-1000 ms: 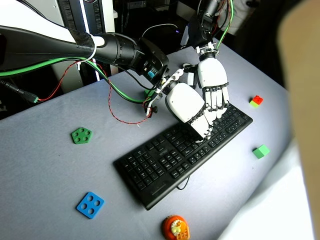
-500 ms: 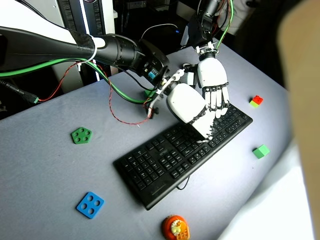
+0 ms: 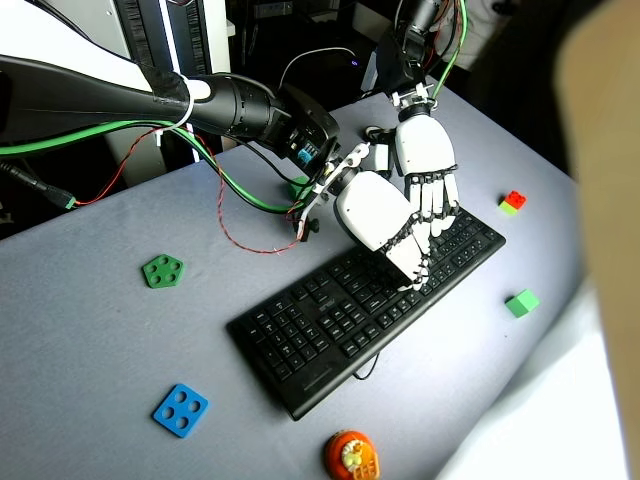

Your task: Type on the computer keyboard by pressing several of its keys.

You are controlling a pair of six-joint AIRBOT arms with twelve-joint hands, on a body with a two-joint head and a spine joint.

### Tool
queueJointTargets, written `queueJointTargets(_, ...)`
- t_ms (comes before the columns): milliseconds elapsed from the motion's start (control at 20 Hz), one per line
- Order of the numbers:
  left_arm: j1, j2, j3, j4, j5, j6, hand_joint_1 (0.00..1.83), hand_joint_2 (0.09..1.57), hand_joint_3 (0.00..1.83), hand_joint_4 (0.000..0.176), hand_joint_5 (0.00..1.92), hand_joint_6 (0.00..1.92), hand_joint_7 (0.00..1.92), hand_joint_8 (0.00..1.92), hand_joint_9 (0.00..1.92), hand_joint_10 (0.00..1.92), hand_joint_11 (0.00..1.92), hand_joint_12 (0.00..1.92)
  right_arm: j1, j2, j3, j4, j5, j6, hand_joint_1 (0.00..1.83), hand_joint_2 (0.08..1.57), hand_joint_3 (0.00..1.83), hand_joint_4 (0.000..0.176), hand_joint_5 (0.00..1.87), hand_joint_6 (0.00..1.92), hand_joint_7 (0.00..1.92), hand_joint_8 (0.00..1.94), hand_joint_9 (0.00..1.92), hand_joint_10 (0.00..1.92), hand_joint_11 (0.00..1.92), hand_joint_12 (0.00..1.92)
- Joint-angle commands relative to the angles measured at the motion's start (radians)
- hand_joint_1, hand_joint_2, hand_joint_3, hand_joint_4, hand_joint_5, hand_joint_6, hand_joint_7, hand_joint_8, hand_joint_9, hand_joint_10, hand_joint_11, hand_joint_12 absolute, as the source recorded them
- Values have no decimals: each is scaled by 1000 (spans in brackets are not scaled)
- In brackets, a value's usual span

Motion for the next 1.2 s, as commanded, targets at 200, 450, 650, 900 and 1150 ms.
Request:
queueJointTargets(200,-5,-2,2,27,-87,-10,706,1315,3,0,208,0,360,1,371,5,0,988,33,34,-22,-27,23,-20,925,1304,0,0,319,412,470,6,263,675,0,1513)
queueJointTargets(450,-27,-3,8,27,-198,-13,659,1312,0,0,242,11,376,3,377,5,0,1018,99,135,-108,-27,13,-56,837,1309,0,0,266,443,457,0,208,788,0,1564)
queueJointTargets(650,-69,-45,39,27,-287,38,411,1351,12,0,288,18,423,13,408,12,0,1075,143,228,-216,-40,55,-153,469,1321,3,0,246,491,462,2,210,827,0,1600)
queueJointTargets(900,-76,-125,93,27,-299,73,157,1397,14,0,307,11,429,2,423,10,0,1078,173,293,-314,-106,46,-175,254,1349,3,0,250,576,469,4,208,879,0,1632)
queueJointTargets(1150,-73,-183,141,-2,-325,94,143,1419,8,0,314,4,455,4,440,11,0,1107,172,303,-323,-113,5,-175,275,1352,1,0,252,591,476,6,215,892,0,1646)
